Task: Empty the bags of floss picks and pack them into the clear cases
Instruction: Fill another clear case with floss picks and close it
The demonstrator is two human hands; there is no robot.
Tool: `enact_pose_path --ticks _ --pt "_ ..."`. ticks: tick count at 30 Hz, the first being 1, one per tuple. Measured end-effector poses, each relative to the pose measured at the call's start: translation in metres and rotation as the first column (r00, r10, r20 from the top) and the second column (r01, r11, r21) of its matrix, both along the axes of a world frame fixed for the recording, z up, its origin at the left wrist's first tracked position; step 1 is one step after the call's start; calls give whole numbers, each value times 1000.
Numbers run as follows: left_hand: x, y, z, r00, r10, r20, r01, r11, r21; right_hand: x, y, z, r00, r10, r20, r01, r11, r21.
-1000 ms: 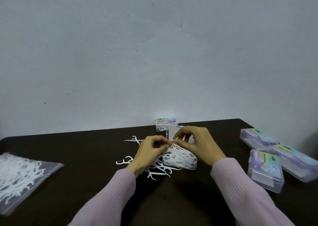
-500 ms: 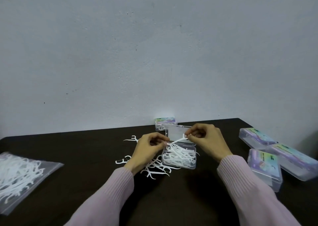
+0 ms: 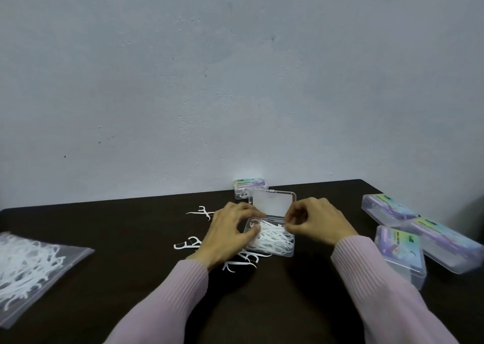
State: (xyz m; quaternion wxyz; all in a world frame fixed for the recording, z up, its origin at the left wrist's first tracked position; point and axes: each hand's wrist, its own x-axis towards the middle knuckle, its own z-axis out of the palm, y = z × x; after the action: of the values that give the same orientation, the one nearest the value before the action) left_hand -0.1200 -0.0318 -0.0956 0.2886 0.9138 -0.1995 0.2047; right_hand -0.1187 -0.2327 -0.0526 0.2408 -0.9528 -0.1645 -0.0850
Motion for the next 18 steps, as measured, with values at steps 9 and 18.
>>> enact_pose_path --ticks 9,18 --pt "1 -1 -4 999 -34 -7 34 999 8 1 8 -4 998 57 22 -56 998 -39" --pt "3 -3 -8 999 -33 0 33 999 -34 -1 11 -6 992 67 107 -60 996 -71"
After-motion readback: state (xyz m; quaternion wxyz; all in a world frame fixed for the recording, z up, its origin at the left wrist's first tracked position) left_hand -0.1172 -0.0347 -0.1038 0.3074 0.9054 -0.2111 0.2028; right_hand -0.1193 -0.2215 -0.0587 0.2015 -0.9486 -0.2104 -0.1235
